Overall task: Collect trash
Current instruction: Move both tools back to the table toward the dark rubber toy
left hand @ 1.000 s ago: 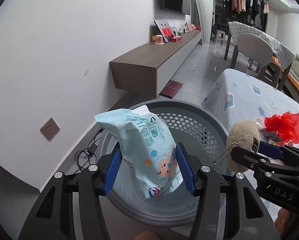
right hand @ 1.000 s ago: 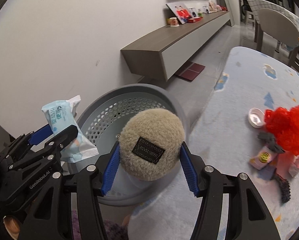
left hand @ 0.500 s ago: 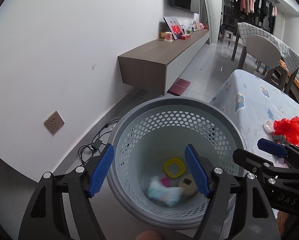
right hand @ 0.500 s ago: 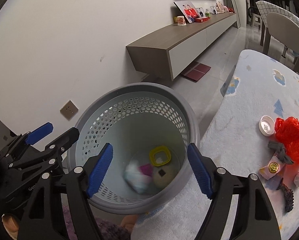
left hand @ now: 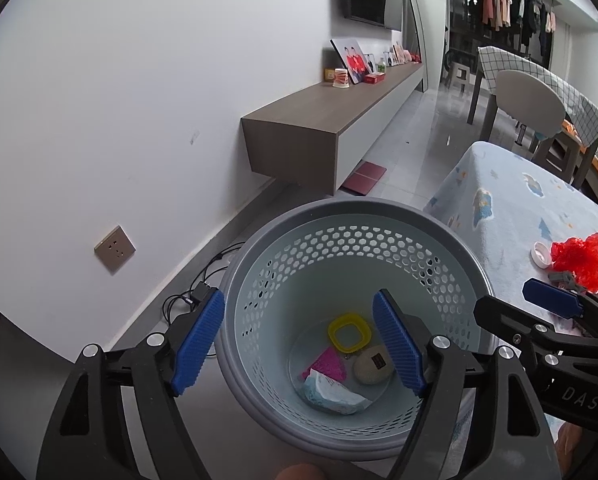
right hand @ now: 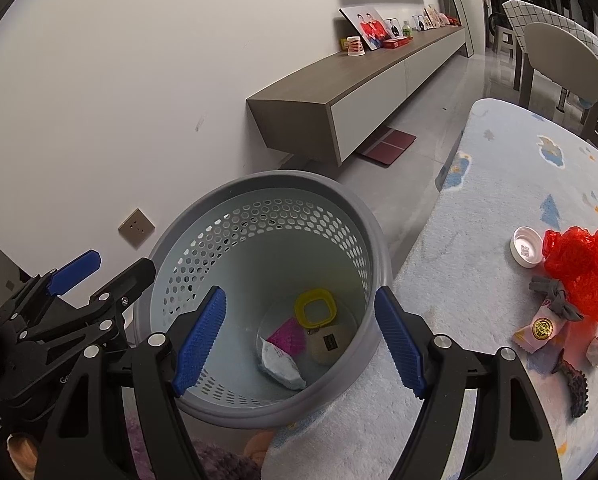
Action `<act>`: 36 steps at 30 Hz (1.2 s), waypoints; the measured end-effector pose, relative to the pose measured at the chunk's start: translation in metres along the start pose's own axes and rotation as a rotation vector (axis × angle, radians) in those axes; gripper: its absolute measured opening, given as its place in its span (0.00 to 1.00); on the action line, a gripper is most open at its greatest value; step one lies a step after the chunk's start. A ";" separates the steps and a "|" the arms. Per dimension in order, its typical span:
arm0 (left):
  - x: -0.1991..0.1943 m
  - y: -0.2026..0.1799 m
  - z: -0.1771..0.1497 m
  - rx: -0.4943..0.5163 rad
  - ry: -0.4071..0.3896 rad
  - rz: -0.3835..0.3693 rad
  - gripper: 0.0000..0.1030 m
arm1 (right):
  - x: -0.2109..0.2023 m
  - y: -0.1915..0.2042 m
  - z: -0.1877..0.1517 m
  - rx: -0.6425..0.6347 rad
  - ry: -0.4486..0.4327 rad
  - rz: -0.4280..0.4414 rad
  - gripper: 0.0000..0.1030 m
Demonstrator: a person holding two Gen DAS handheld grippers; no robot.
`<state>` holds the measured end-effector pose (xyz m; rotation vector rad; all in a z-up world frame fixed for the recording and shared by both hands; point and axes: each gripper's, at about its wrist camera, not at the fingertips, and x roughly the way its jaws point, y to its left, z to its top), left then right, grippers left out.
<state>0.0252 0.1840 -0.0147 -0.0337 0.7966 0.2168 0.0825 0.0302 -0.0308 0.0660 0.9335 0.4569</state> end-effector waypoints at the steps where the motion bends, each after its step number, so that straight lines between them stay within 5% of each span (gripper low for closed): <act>1: 0.000 0.000 0.000 0.001 -0.002 0.001 0.73 | -0.001 -0.001 0.000 0.002 -0.003 -0.003 0.71; 19: -0.012 -0.030 -0.002 0.039 -0.032 -0.040 0.78 | -0.034 -0.037 -0.013 0.057 -0.037 -0.086 0.71; 36: -0.016 -0.100 -0.008 0.123 -0.037 -0.138 0.80 | -0.084 -0.126 -0.047 0.172 -0.052 -0.227 0.71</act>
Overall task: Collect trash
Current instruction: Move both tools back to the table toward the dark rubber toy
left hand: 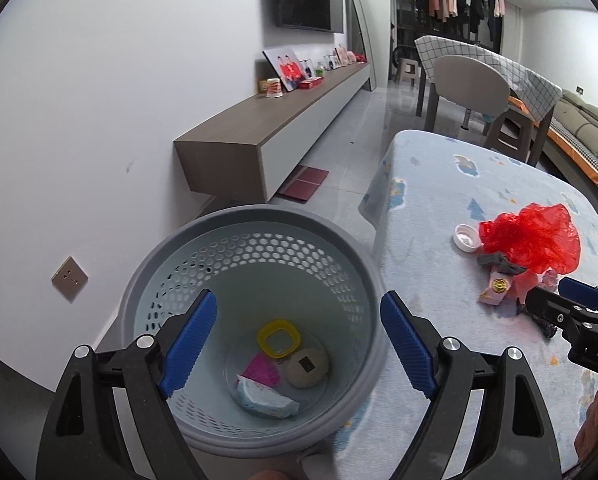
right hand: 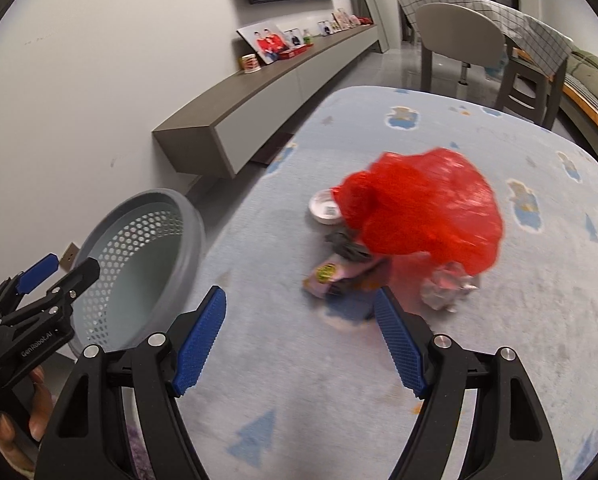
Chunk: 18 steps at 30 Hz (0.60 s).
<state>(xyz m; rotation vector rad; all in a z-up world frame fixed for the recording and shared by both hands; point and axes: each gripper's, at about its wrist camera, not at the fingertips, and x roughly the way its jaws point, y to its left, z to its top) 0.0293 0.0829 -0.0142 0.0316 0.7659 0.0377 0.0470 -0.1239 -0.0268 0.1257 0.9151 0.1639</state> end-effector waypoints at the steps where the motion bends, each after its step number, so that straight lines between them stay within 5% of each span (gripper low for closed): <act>1: 0.000 -0.004 0.000 0.003 0.001 -0.007 0.80 | -0.001 -0.004 -0.001 0.005 0.000 -0.006 0.71; 18: 0.012 -0.069 -0.001 0.086 0.015 -0.077 0.81 | 0.000 -0.071 -0.029 0.049 0.052 -0.130 0.71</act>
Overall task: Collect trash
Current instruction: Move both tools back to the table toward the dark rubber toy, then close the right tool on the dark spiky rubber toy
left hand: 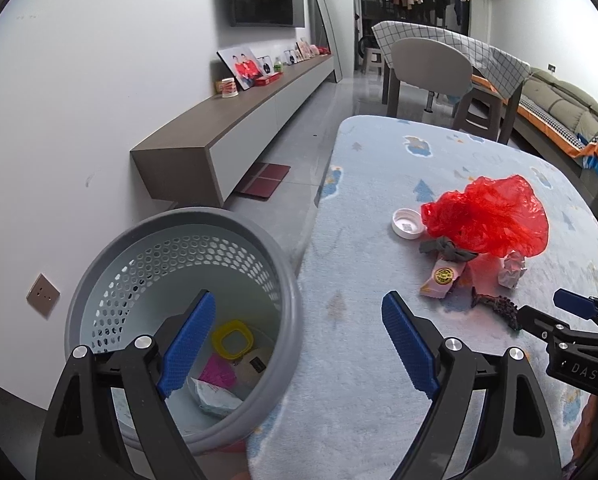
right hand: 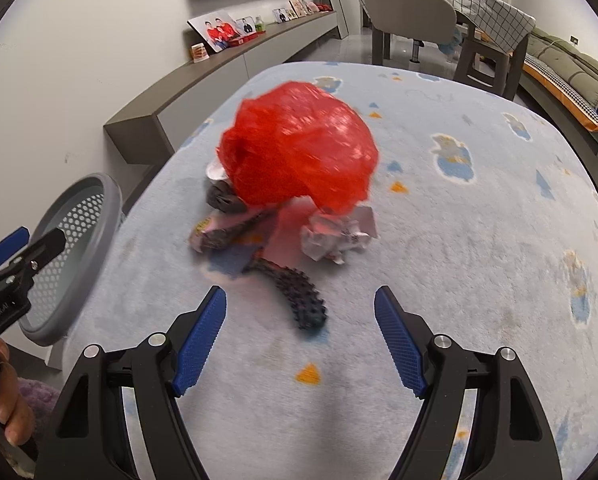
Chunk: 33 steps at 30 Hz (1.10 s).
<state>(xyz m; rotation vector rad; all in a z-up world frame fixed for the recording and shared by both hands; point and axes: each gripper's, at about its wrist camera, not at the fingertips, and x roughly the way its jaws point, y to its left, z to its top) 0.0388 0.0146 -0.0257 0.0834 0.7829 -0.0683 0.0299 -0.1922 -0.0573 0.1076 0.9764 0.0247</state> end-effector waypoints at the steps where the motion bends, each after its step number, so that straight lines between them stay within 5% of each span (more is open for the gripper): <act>1: 0.001 -0.002 0.000 0.003 0.000 -0.001 0.81 | 0.002 -0.002 -0.001 0.001 0.007 -0.005 0.71; 13: 0.018 -0.024 0.001 0.031 0.032 -0.024 0.81 | 0.029 -0.005 0.001 -0.028 0.051 -0.041 0.70; 23: 0.028 -0.037 0.000 0.064 0.050 -0.042 0.82 | 0.043 0.003 0.000 -0.059 0.076 -0.070 0.53; 28: 0.029 -0.041 -0.001 0.072 0.045 -0.045 0.84 | 0.040 0.004 0.000 -0.052 0.080 -0.050 0.25; 33: 0.035 -0.045 -0.002 0.075 0.066 -0.051 0.84 | 0.035 -0.006 0.000 0.002 0.096 -0.010 0.24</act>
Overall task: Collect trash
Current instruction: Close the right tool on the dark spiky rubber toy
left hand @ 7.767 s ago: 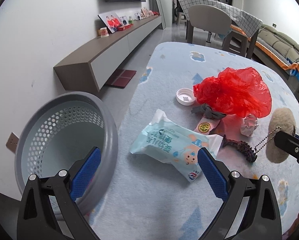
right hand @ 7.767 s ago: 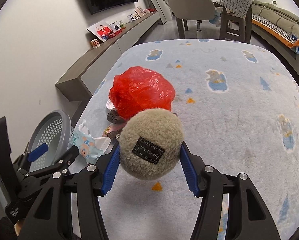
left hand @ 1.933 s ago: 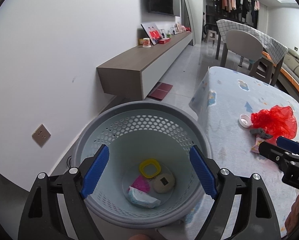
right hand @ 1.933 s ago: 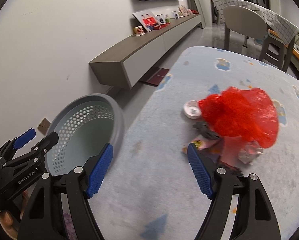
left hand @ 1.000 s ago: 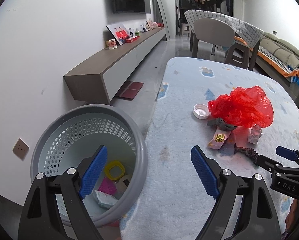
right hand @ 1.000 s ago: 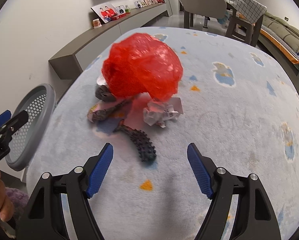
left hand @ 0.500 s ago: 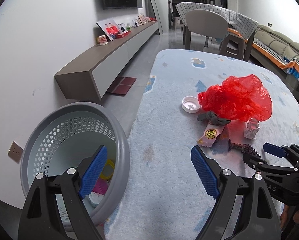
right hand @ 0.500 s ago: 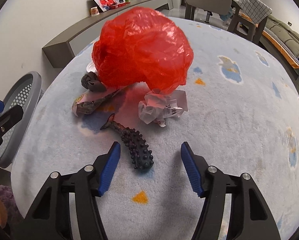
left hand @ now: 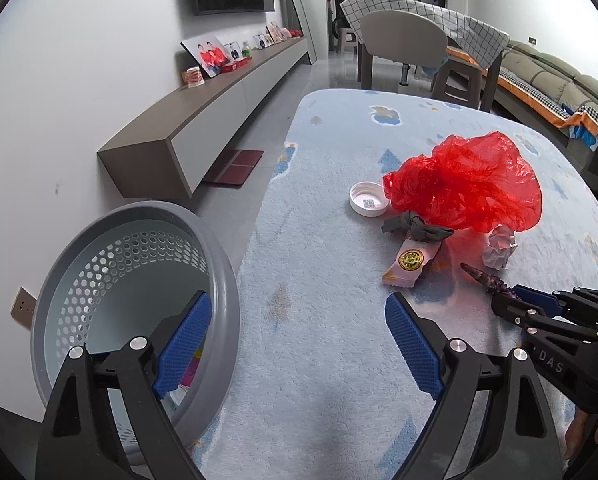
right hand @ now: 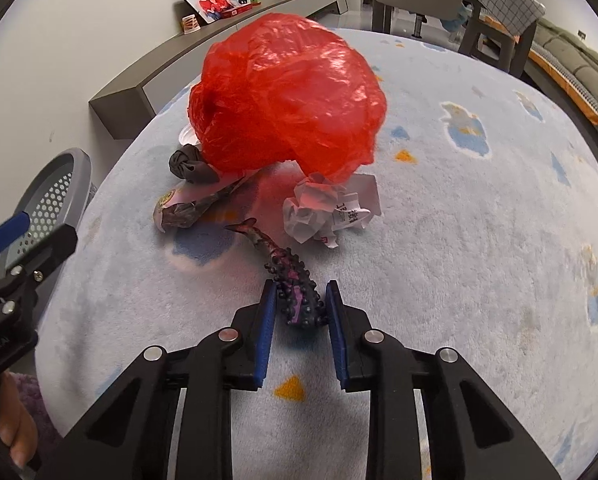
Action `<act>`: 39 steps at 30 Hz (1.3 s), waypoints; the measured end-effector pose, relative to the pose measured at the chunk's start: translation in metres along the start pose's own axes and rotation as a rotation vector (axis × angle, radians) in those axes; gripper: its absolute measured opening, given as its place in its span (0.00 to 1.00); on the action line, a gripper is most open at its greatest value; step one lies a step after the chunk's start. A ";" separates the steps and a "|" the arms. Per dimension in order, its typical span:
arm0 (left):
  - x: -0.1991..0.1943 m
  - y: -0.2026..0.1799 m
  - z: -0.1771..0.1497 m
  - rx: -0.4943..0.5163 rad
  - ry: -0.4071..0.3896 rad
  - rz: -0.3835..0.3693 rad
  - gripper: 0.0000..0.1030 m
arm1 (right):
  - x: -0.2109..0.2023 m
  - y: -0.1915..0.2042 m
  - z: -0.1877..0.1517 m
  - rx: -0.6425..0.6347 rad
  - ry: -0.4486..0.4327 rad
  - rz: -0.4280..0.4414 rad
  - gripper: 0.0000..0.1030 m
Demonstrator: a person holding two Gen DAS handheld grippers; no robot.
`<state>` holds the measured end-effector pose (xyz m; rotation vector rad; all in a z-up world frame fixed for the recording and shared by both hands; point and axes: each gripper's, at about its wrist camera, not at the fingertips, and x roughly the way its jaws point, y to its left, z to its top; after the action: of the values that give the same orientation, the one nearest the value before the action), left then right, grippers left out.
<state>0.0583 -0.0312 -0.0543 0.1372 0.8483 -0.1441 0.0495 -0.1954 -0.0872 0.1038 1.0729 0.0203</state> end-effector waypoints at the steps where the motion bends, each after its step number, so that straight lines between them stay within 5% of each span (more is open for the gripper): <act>1: 0.001 -0.001 0.000 0.000 0.003 -0.003 0.84 | -0.002 -0.003 0.000 0.013 0.002 0.008 0.24; 9: 0.012 -0.015 0.003 0.003 0.025 -0.047 0.84 | -0.022 -0.019 -0.005 0.093 -0.015 0.057 0.19; 24: 0.035 -0.037 0.011 0.027 0.047 -0.035 0.85 | -0.020 -0.034 -0.024 0.059 0.042 0.064 0.19; 32: 0.031 -0.038 0.012 0.030 0.030 -0.030 0.85 | -0.023 -0.029 -0.022 0.015 0.024 0.040 0.34; 39: 0.028 -0.036 0.010 0.027 0.029 -0.037 0.85 | -0.020 -0.020 -0.019 -0.034 0.006 0.034 0.35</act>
<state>0.0776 -0.0705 -0.0710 0.1490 0.8779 -0.1883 0.0231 -0.2148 -0.0809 0.0913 1.0764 0.0695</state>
